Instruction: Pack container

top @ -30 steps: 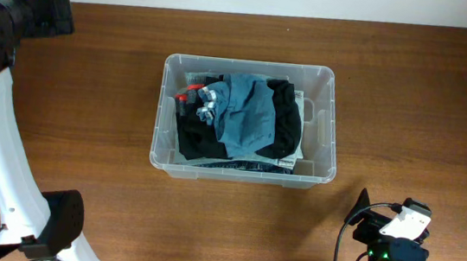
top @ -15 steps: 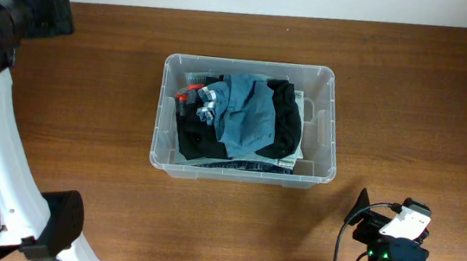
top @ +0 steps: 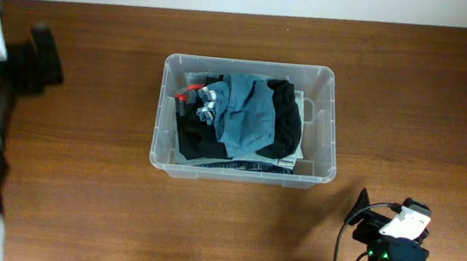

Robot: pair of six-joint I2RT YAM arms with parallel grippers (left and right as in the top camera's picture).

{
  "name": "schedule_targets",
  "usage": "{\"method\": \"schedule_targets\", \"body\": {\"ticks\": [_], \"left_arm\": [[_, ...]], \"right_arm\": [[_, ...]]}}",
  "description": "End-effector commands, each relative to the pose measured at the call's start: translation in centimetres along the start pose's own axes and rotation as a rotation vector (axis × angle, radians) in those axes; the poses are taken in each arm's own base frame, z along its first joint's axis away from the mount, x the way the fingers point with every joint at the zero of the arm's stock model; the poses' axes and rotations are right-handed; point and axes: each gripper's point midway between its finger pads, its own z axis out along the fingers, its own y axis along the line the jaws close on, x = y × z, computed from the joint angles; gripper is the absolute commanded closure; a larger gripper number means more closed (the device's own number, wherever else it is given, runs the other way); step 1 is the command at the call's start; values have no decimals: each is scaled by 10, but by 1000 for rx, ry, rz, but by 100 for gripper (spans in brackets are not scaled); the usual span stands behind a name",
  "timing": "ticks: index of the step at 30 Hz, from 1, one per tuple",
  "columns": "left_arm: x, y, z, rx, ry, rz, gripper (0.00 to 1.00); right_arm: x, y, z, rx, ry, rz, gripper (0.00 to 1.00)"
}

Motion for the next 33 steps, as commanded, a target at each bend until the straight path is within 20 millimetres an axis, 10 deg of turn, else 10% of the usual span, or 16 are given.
{"method": "schedule_targets", "body": {"ticks": [1, 15, 33], "left_arm": [[47, -22, 8, 99, 24, 110, 1], [212, -50, 6, 175, 27, 111, 1], [307, -79, 26, 205, -210, 107, 1]], "right_arm": [[3, -1, 1, 3, 6, 13, 1], [3, -1, 1, 3, 6, 13, 2], [3, -1, 1, 3, 6, 13, 2]]}}
